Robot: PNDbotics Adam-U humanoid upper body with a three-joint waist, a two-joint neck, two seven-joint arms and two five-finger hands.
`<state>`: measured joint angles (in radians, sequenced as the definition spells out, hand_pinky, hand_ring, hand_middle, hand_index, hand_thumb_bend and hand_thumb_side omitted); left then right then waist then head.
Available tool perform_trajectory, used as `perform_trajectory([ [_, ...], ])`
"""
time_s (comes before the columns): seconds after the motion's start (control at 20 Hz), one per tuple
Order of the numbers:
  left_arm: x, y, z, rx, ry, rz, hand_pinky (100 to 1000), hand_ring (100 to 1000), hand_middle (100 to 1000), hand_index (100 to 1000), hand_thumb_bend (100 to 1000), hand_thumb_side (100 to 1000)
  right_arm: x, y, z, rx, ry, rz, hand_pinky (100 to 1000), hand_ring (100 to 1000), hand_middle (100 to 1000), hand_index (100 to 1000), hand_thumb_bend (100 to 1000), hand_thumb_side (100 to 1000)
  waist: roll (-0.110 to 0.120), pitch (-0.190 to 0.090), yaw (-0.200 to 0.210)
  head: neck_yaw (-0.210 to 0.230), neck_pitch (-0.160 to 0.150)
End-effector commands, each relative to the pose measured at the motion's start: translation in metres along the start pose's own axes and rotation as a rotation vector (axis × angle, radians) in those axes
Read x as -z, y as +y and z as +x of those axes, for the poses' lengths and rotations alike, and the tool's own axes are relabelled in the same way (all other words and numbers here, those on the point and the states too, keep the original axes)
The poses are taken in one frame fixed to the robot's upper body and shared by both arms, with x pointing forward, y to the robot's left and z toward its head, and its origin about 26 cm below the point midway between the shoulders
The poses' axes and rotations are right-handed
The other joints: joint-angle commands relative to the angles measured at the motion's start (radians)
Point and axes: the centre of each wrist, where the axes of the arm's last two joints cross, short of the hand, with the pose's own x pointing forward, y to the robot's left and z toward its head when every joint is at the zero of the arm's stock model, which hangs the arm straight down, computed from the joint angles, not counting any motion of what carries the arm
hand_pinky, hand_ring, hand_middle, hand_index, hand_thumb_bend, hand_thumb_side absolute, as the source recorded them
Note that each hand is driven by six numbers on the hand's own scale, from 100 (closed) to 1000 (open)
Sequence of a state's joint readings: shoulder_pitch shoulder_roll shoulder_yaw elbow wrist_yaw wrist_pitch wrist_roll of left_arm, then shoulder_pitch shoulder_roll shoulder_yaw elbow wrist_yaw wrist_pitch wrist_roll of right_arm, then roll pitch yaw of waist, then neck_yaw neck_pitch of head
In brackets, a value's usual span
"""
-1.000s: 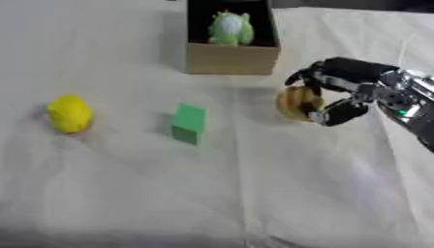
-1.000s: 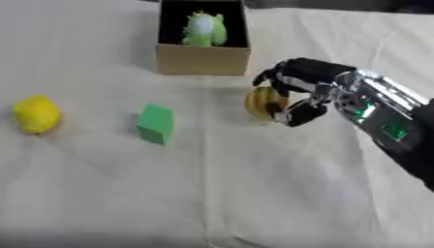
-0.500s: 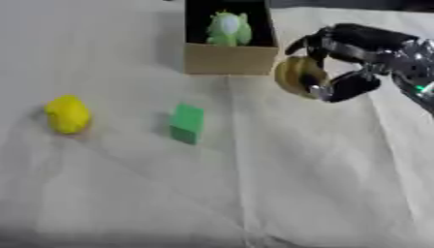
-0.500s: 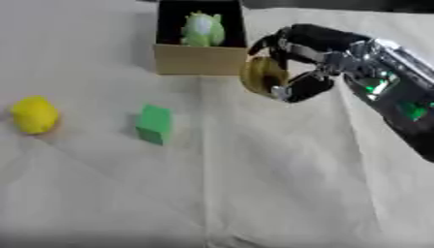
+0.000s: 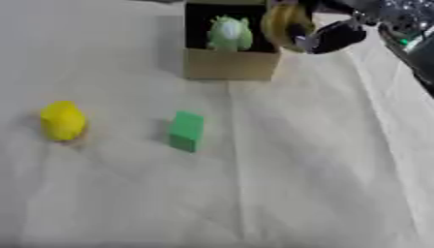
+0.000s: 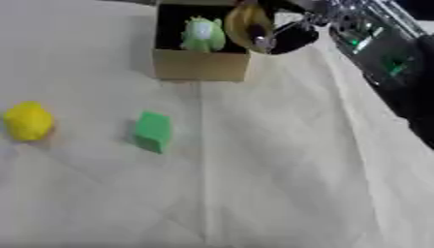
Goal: Pick up objects on the table and place them in the box.
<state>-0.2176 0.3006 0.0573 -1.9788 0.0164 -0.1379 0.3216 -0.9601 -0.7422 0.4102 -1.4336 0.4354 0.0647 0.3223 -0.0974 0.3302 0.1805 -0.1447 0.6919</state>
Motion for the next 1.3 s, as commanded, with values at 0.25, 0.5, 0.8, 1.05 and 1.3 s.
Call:
perform_trajectory([
  [0.25,0.014,-0.001,0.013,0.001,-0.079,-0.035,908,738,760,854,296,646,0.010,-0.020,-0.024,-0.012,0.088,-0.147,702,563,408,594,100,100,-0.021,0.013,0.055,-0.056,-0.054],
  [0.5,0.016,-0.002,0.014,-0.005,-0.084,-0.036,909,737,760,854,293,650,0.016,-0.021,-0.030,-0.021,0.116,-0.180,707,584,435,618,100,100,-0.036,0.029,0.086,-0.079,-0.069],
  [0.8,0.017,-0.002,0.014,-0.009,-0.090,-0.041,909,737,760,854,293,650,0.018,-0.011,-0.044,-0.068,0.184,-0.159,729,647,521,696,100,112,-0.038,0.032,0.088,-0.082,-0.068],
  [1.05,0.017,-0.003,0.014,-0.011,-0.088,-0.043,910,738,760,854,293,650,0.019,-0.002,-0.045,-0.084,0.174,-0.064,827,847,796,869,100,426,-0.035,0.031,0.082,-0.074,-0.061],
  [1.3,0.016,-0.003,0.014,-0.014,-0.085,-0.043,910,738,760,854,293,651,0.018,-0.002,-0.042,-0.094,0.158,0.003,873,922,879,916,100,552,-0.034,0.028,0.079,-0.073,-0.054],
])
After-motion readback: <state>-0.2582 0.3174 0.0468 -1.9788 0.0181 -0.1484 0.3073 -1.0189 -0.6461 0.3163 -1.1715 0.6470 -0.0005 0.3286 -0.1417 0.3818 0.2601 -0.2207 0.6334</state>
